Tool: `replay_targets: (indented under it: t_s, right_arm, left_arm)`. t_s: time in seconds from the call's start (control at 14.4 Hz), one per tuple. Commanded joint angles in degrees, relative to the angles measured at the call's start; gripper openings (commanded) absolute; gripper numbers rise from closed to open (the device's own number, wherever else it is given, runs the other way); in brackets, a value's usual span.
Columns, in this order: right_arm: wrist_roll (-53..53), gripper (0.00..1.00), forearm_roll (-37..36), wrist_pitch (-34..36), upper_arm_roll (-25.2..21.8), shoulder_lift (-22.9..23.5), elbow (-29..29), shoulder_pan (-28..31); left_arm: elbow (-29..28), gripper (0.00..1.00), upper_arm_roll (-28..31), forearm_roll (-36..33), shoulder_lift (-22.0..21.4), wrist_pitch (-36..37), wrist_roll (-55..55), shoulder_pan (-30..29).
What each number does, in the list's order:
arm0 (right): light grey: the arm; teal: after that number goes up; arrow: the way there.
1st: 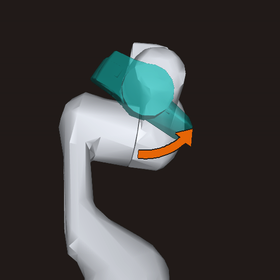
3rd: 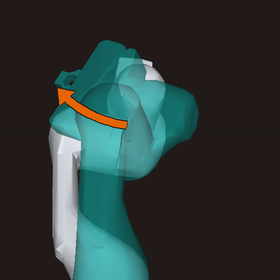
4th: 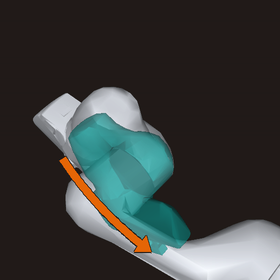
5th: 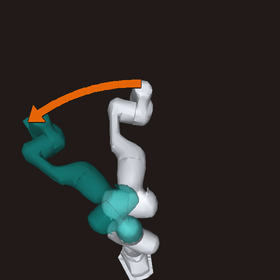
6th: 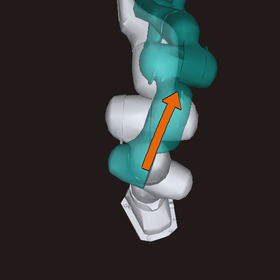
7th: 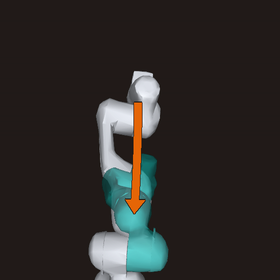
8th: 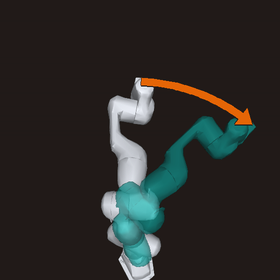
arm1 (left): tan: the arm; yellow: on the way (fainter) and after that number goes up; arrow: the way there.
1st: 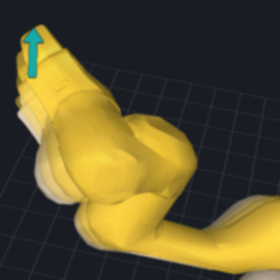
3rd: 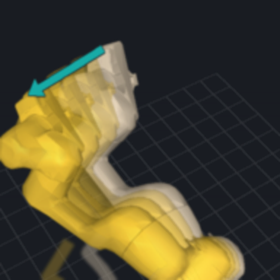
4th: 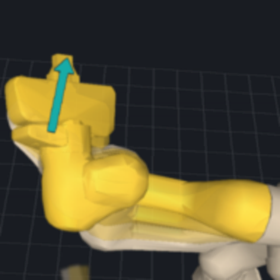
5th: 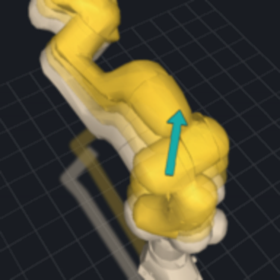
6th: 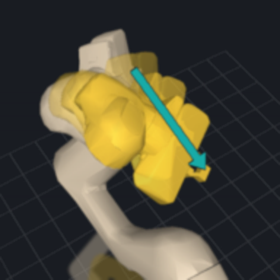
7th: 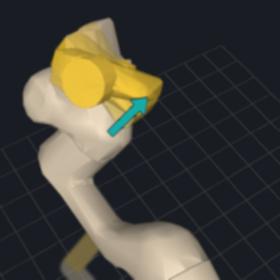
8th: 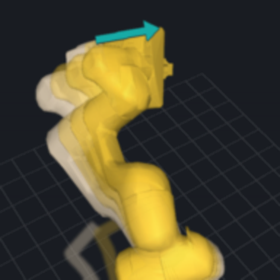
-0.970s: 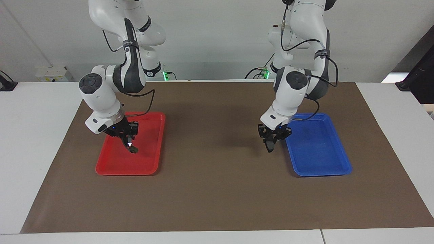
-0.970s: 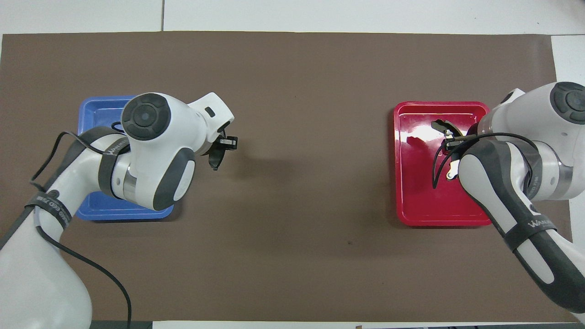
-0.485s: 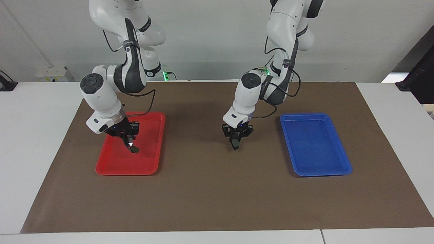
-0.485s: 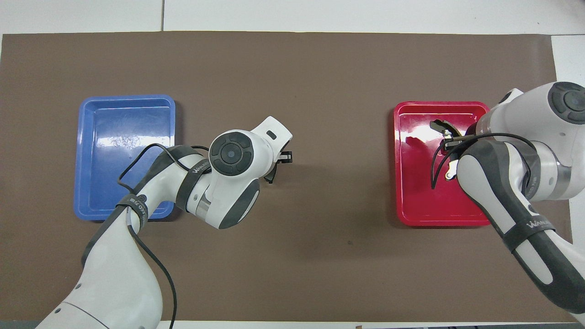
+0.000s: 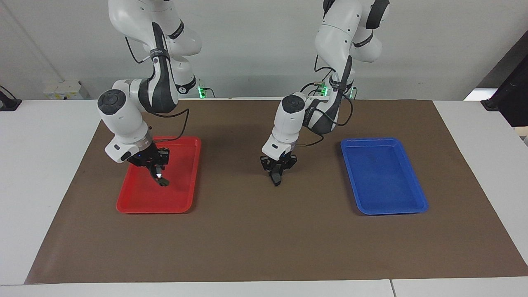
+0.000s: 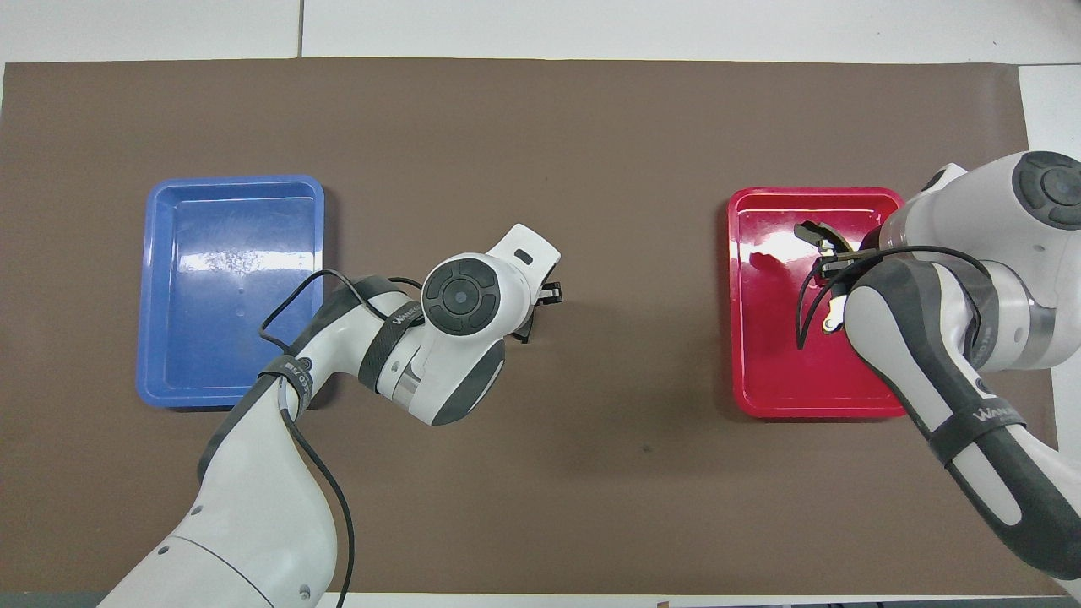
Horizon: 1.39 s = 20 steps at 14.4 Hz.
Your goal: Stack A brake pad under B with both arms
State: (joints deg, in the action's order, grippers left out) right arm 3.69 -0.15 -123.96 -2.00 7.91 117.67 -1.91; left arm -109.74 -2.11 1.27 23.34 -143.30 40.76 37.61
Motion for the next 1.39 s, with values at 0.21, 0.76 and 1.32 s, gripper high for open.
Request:
replay_targets:
  t_s: [0.21,0.76,1.32]
  right_arm:
    - [-0.70,0.00,1.21,1.35,1.90,-0.35,-1.64,-0.20]
    - [-19.92,0.00,0.59,4.95,8.15,6.05,-12.18,-12.57]
    - [-39.45,0.00,-2.65,1.54,8.06,19.16,-25.56,-26.21]
  left_arm:
    - [0.85,0.99,0.96,0.49,-7.32,10.46,-2.85,-3.93]
    - [7.25,0.99,1.14,0.57,-14.55,32.09,-40.99,-26.69]
    - [11.57,0.99,1.40,-0.04,-22.46,48.10,-51.04,-35.68]
